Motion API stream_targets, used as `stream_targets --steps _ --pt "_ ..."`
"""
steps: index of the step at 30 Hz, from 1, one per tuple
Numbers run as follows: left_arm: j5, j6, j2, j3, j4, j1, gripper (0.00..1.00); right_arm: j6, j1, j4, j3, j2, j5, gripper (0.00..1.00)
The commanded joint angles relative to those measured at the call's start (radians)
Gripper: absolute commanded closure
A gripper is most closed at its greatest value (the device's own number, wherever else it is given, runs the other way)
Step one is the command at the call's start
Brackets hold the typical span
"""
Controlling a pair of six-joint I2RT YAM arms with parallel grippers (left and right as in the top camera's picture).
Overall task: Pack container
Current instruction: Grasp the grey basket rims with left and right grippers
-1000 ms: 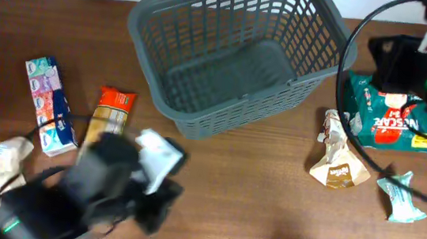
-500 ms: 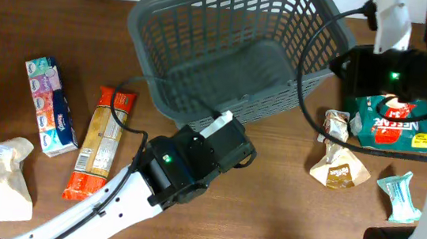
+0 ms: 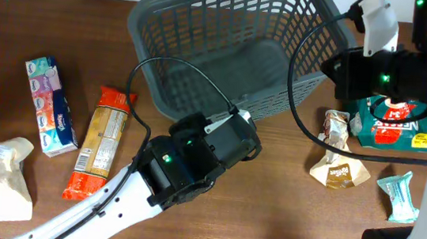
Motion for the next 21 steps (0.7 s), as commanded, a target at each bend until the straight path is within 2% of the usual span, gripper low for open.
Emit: stream_targets --steps 1,9,21 --pt "-0.022 0.041 -0.004 0.020 0.011 -0.004 0.98 -0.052 0.008 -0.005 -0.054 0.018 0.061 0.96" --pt "-0.013 0.041 -0.004 0.020 0.011 -0.004 0.98 -0.130 0.008 0.013 -0.110 0.114 0.061 0.96" --pt "0.140 0.037 0.003 0.019 0.014 -0.004 0.98 -0.163 0.008 0.031 -0.111 0.192 0.054 0.96"
